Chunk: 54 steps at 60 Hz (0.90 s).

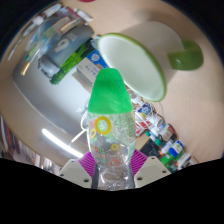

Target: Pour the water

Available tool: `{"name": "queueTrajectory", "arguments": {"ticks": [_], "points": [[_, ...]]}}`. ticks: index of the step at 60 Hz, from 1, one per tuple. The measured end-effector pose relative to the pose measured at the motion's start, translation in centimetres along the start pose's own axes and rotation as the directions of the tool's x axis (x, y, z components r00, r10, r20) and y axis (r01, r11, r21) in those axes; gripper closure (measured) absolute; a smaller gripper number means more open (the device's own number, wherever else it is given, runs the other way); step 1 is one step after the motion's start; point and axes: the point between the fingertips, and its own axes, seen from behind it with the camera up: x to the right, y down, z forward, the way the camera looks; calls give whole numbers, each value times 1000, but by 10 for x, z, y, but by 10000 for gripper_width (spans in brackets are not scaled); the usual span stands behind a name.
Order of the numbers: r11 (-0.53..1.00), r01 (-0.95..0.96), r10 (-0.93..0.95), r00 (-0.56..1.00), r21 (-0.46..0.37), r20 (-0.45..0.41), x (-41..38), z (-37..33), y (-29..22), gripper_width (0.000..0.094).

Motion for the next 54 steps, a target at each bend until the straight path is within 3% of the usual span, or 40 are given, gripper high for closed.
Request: {"name": "queueTrajectory", "arguments": {"ticks": [5, 10, 13, 20, 27, 32, 36, 44, 54], "points": [[969, 241, -243, 969, -44, -39, -10, -8, 13, 507], [845, 533, -534, 845, -53, -14, -56, -21, 26, 497], [703, 711, -711, 703, -21, 14, -94, -34, 21, 512], [276, 951, -951, 291, 142, -100, -188, -66, -19, 510], [-165, 965, -934, -86, 205, -346, -249, -106, -78, 509], [-361, 923, -826, -251, 132, -505, -254, -127, -142, 509], [-431, 901, -748, -329, 45, -577, -238, -142, -198, 508], [-503, 856, -653, -466, -119, -597, -188, -147, -269, 508], [-590, 783, -578, -581, -198, -573, -152, -142, -308, 504]]}}
